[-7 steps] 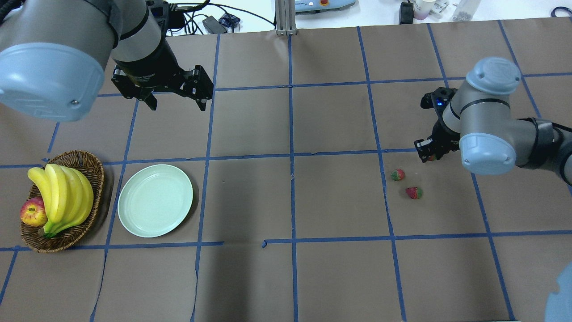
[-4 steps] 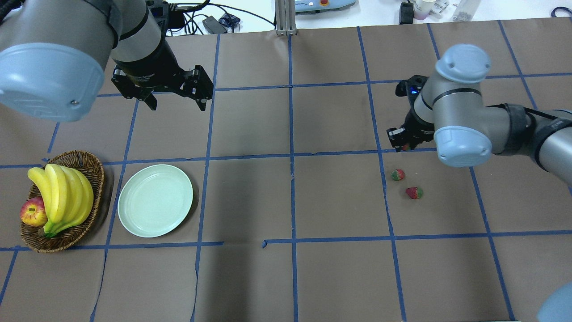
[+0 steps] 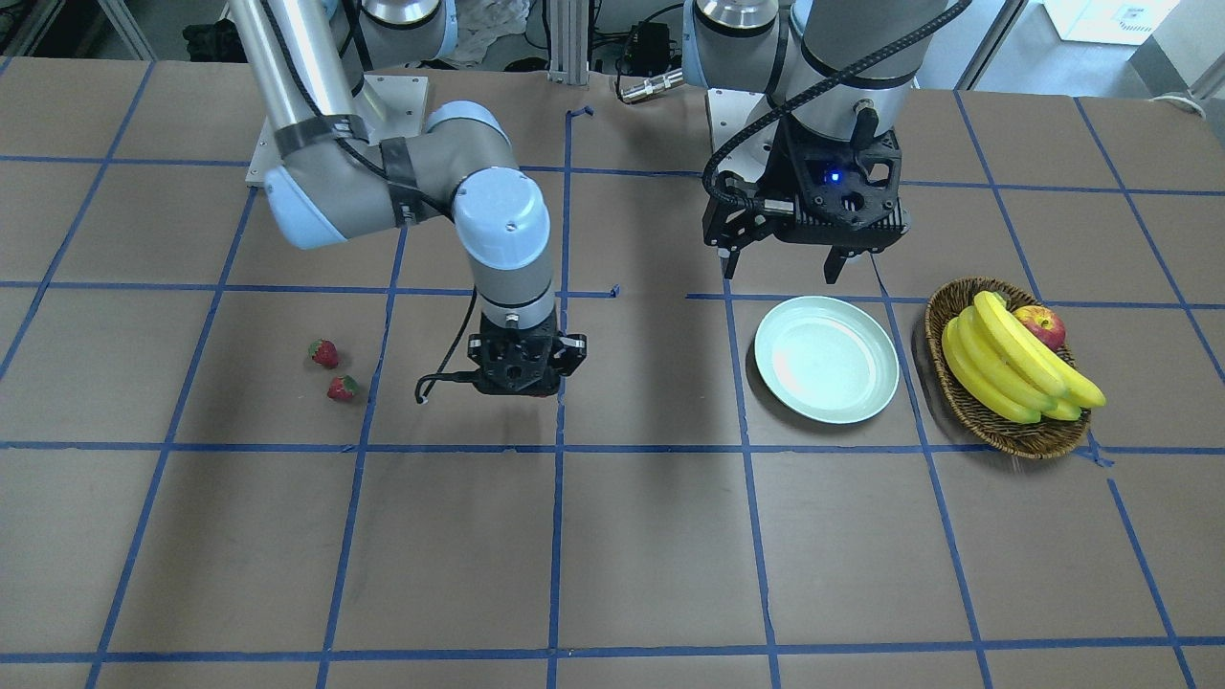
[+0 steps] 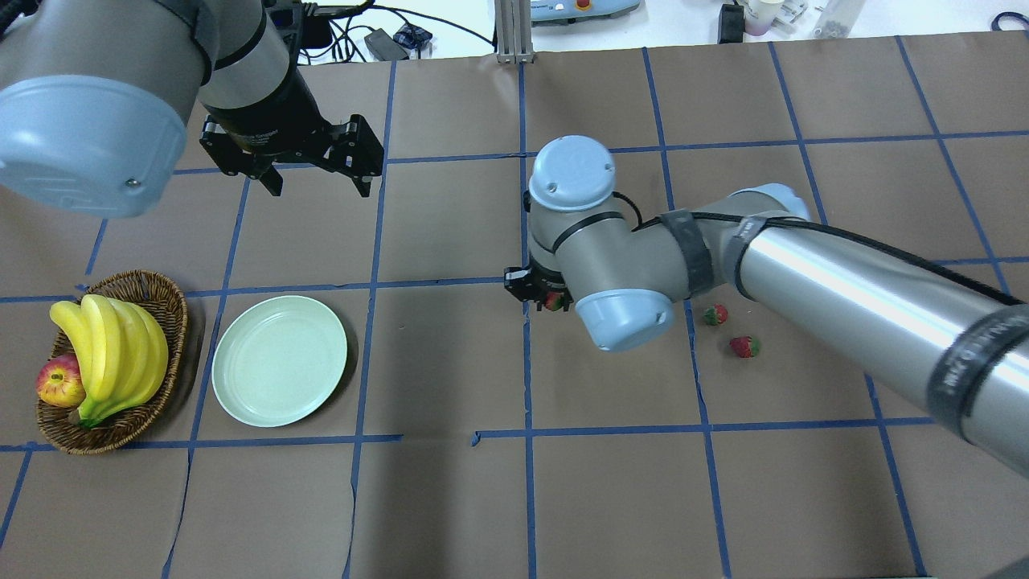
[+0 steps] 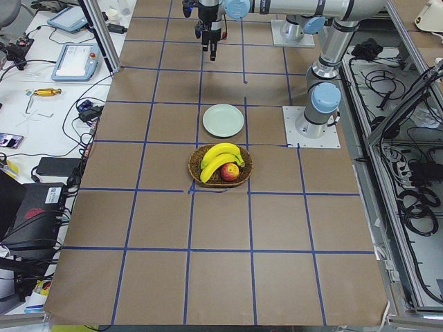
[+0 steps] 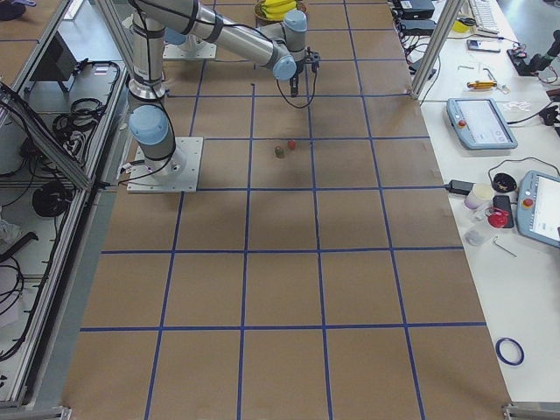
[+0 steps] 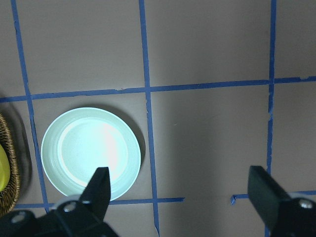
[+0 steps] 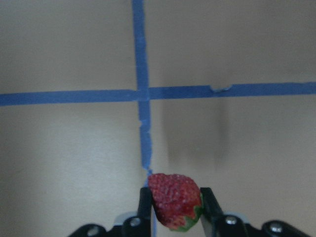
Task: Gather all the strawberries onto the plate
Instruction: 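Carry the strawberry toward the plate and set it down midway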
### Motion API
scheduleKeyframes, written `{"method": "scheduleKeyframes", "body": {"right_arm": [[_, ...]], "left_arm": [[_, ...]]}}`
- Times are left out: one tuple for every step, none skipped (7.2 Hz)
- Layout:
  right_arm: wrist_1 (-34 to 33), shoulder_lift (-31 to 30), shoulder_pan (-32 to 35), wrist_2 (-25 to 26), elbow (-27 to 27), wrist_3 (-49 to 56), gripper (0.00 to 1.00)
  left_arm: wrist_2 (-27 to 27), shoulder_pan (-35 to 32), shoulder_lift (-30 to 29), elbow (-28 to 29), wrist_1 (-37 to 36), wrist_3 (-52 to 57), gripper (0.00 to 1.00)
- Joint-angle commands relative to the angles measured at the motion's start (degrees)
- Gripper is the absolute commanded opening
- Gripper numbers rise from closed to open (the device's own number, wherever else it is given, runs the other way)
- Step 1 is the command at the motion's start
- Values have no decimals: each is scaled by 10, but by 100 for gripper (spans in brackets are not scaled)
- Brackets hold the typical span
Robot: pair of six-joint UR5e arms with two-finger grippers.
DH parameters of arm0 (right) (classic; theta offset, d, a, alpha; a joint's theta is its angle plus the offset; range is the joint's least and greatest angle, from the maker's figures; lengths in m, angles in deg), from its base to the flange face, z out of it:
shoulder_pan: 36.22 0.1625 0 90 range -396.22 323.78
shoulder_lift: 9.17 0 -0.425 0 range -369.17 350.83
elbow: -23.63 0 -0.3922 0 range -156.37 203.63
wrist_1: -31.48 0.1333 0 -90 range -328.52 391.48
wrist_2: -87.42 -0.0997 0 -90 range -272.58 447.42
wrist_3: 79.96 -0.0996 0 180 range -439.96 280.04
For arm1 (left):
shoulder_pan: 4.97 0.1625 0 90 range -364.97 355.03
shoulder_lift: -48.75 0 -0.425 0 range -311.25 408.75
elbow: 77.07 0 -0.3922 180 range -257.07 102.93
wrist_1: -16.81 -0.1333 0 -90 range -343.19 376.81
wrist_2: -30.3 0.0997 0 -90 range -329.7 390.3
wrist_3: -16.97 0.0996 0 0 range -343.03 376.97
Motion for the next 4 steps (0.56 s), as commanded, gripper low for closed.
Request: {"method": "scheduleKeyframes", "body": {"right_arm": [[-4,56,37,0,-51,-57,22],[-5,64,37,0,-52,-57,24],[-5,65,37,-1,-51,-57,76],[-4,60,37,-1,-51,-57,100]], "left_arm": [[0,0,1,2,0,0,100],[0,0,0,2,0,1,100],[0,1,1,3,0,2,100],[0,0,1,3,0,0,100]]}}
